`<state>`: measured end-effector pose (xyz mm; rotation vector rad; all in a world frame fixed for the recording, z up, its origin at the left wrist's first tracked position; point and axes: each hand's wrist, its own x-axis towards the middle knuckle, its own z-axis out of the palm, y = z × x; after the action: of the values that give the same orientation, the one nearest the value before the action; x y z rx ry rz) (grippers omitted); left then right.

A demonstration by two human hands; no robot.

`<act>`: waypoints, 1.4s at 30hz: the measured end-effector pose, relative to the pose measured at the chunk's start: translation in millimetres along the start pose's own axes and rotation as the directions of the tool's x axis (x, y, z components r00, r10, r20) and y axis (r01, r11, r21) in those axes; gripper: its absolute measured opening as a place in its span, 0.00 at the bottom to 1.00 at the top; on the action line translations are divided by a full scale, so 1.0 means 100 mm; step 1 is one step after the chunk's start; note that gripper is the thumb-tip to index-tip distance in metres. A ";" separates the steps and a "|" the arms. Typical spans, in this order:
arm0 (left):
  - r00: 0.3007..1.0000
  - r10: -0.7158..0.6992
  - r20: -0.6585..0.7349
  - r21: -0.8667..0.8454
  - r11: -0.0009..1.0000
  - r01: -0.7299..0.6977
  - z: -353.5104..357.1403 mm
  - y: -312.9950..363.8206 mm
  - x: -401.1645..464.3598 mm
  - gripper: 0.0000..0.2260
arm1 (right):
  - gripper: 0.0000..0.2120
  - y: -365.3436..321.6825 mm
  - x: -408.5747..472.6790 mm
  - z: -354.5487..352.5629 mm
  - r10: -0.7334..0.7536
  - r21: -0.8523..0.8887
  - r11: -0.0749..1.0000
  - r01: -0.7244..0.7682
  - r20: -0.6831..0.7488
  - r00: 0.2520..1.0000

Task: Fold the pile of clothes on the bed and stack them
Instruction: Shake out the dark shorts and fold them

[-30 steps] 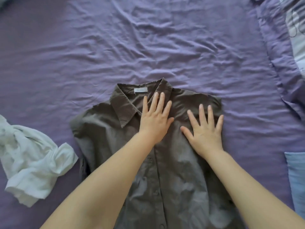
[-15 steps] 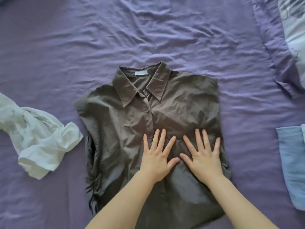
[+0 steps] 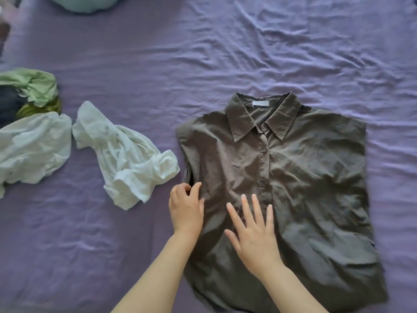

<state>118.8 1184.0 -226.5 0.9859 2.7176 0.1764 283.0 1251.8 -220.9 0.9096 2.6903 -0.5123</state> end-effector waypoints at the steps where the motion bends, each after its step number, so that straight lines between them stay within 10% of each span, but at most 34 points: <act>1: 0.998 -0.018 0.060 0.016 1.000 0.017 0.01 -0.06 0.04 0.22 | 0.28 -0.06 0.04 0.02 -0.005 -0.008 1.000 0.005 0.005 1.000; 4: 0.995 0.005 0.097 0.055 0.998 -0.010 0.04 -0.25 0.13 0.26 | 0.28 -0.18 0.11 0.08 0.003 -0.034 0.999 -0.002 0.005 1.000; 10: 0.997 -0.012 0.077 -0.642 0.764 0.059 -0.15 -0.70 0.10 0.24 | 0.28 -0.27 0.10 0.21 0.042 -0.021 0.999 -0.044 -0.071 0.997; 17: 0.993 0.107 0.049 -0.034 0.994 -0.105 -0.01 -0.81 -0.01 0.33 | 0.31 -0.35 0.20 0.42 0.097 -0.131 0.988 -0.085 0.091 0.991; 21: 0.937 0.346 -0.043 -0.025 0.938 -0.347 0.03 -0.77 -0.30 0.22 | 0.30 -0.43 -0.01 0.45 0.059 -0.120 0.992 -0.049 0.080 0.995; 25: 0.915 0.190 0.356 0.019 0.977 -0.211 0.13 -0.80 -0.71 0.32 | 0.29 -0.42 -0.36 0.51 0.070 -0.121 0.991 -0.051 0.160 0.985; 29: 0.939 0.102 0.329 -0.207 0.978 -0.034 0.12 -0.89 -1.04 0.29 | 0.34 -0.32 -0.67 0.50 0.142 -0.149 0.983 -0.108 0.240 0.960; 32: 0.898 -0.064 0.435 -0.576 0.747 0.333 0.03 -0.95 -1.16 0.24 | 0.34 -0.28 -0.78 0.47 0.122 -0.148 0.985 -0.086 0.254 0.959; 37: 0.706 -0.155 0.692 -0.717 -0.032 0.696 -0.01 -1.17 -1.33 0.18 | 0.33 -0.23 -0.86 0.48 0.052 -0.155 0.988 -0.010 0.266 0.963; 39: 0.690 -0.299 0.660 -0.714 0.037 0.699 0.01 -1.23 -1.38 0.15 | 0.33 -0.20 -0.90 0.48 0.033 -0.166 0.986 0.014 0.277 0.960; 42: 0.833 -0.413 0.369 -0.629 0.549 0.550 0.02 -1.09 -1.44 0.14 | 0.30 -0.13 -0.93 0.47 0.003 -0.159 0.987 0.039 0.260 0.966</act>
<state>159.1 1008.1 -223.3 -0.0060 2.2775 0.9122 352.5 1172.9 -228.3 0.7195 2.4626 -0.3784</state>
